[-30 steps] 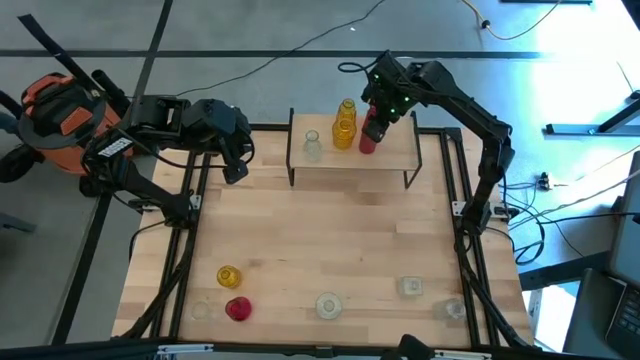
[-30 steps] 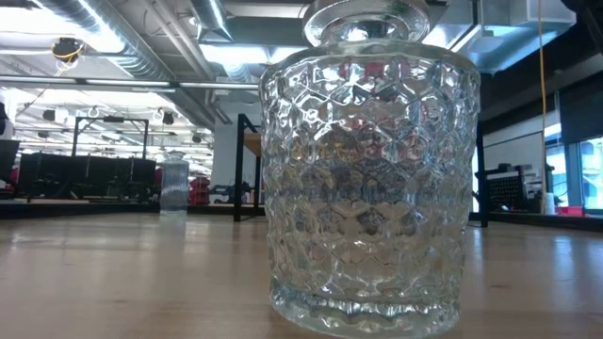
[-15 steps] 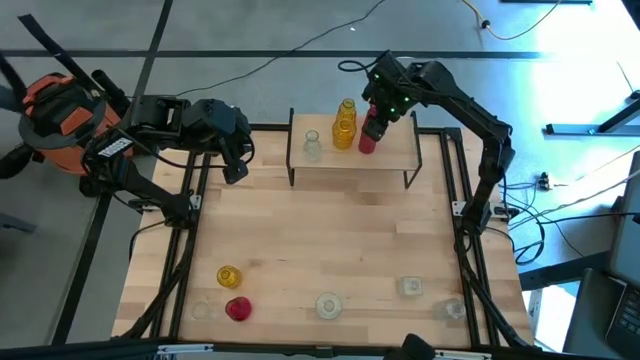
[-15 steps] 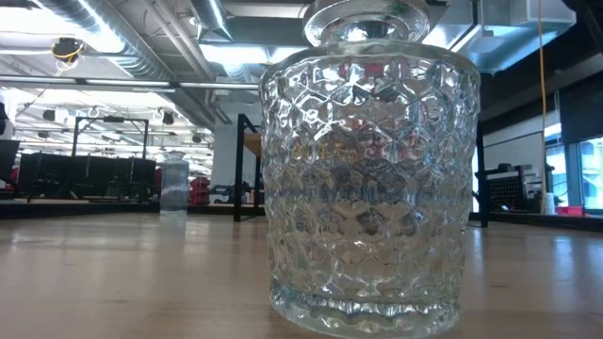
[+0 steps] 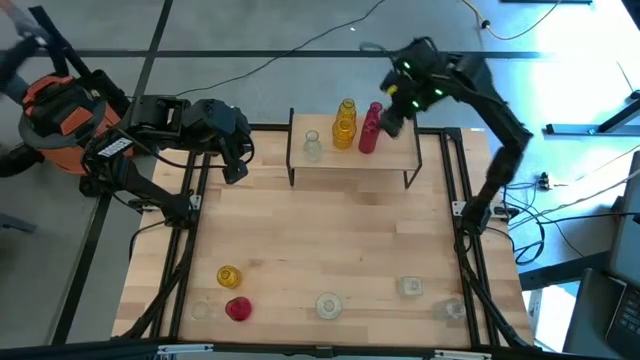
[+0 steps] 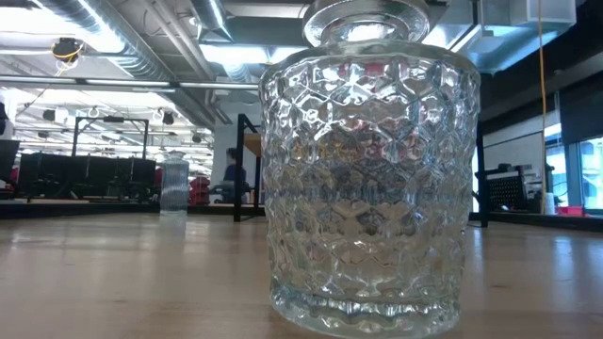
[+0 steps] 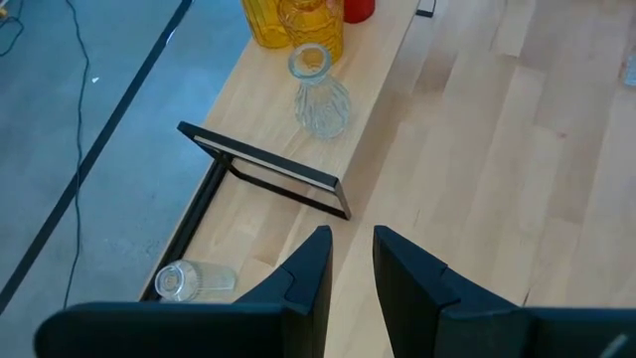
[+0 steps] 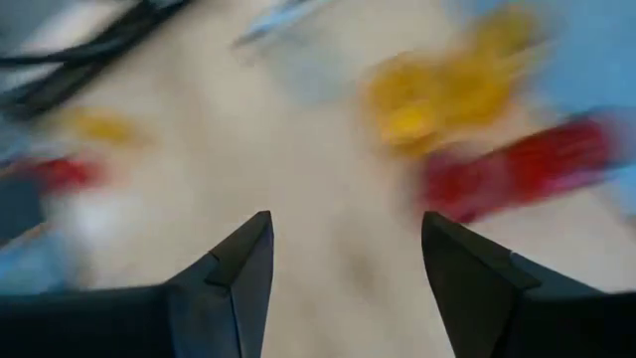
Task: Sort vases onto shelf
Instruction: Put the transparent vase on the shelf aligned with the other transparent vase
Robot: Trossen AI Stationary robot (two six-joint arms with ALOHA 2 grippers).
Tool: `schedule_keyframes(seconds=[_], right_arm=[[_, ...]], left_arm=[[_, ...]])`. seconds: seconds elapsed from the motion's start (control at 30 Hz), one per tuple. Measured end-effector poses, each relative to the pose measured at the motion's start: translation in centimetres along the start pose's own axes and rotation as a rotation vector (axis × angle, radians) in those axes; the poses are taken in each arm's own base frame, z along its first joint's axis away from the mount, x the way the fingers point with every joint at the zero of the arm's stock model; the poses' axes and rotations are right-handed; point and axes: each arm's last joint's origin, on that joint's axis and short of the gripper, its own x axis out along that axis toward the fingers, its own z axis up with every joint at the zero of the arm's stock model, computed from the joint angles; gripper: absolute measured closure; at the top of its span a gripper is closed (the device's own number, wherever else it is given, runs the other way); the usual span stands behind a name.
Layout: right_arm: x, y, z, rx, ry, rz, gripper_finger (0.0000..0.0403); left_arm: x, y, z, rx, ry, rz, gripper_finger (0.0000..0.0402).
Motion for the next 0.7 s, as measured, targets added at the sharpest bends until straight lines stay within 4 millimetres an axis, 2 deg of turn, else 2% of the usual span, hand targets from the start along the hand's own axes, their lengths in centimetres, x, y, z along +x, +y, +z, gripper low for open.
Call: schedule_keyframes(seconds=[0.07,0.17,0.3,0.37,0.53,0.7], right_arm=[[-0.7,2.0,-1.2,-0.029,0.003,0.096,0.0189],[-1.3,4.7,-3.8,-0.06,0.059,0.15,0.0189],[-1.2,8.4,-8.2,-0.168,0.144,0.145,0.0189],[-0.5,10.1,-10.7,-0.209,0.178,0.14,0.0189],[3.2,13.3,-16.9,-0.239,0.196,0.14,0.0189],[7.8,14.8,-23.4,-0.273,0.271,0.144,0.0189]], left_arm=[[0.0,0.0,0.0,0.0,0.001,0.0,0.0333],[0.6,-0.2,-0.1,0.007,0.019,0.004,0.0333],[2.0,-0.6,-0.5,0.026,0.076,0.014,0.0333],[2.9,-0.8,-0.9,0.039,0.111,0.021,0.0333],[5.6,-1.6,-1.7,0.064,0.187,0.033,0.0333],[7.4,-2.2,-2.4,0.074,0.239,-0.002,0.0333]])
